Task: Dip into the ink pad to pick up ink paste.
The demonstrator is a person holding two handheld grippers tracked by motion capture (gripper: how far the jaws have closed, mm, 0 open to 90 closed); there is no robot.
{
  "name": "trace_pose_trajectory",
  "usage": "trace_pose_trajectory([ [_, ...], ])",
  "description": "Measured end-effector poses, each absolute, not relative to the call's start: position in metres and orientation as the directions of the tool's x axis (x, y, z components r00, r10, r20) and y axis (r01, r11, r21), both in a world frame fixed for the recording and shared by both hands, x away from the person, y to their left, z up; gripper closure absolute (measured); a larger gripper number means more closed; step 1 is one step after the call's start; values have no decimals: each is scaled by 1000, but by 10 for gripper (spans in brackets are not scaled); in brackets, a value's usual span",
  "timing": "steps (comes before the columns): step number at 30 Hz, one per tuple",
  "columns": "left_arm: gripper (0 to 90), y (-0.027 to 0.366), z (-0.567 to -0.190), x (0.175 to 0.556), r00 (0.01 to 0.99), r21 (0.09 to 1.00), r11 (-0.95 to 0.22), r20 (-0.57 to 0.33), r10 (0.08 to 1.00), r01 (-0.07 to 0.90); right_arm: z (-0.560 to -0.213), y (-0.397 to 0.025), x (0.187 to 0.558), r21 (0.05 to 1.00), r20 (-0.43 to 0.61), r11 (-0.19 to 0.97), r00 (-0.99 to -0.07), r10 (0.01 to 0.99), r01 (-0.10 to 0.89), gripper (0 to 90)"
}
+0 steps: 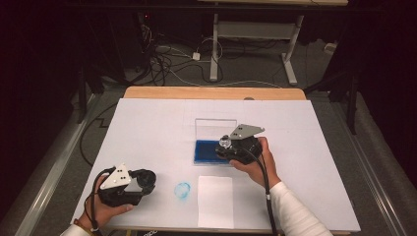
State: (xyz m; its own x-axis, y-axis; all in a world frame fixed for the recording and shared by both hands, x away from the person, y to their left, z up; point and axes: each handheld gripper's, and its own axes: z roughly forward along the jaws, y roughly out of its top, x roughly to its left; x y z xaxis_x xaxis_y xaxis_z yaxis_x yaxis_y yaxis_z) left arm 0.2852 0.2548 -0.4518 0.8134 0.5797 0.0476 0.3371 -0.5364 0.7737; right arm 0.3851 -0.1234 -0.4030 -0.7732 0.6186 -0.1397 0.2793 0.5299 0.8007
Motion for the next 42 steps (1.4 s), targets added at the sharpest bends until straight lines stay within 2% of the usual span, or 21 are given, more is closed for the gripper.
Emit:
trace_pose_trajectory([
  [19, 361, 254, -453, 285, 821, 772, -542, 46, 569, 332, -384, -134, 351, 817, -144, 530, -809, 570, 228, 573],
  [42, 361, 251, -453, 284, 824, 761, -562, 65, 563, 325, -381, -130, 314, 829, -148, 534, -858, 492, 163, 573],
])
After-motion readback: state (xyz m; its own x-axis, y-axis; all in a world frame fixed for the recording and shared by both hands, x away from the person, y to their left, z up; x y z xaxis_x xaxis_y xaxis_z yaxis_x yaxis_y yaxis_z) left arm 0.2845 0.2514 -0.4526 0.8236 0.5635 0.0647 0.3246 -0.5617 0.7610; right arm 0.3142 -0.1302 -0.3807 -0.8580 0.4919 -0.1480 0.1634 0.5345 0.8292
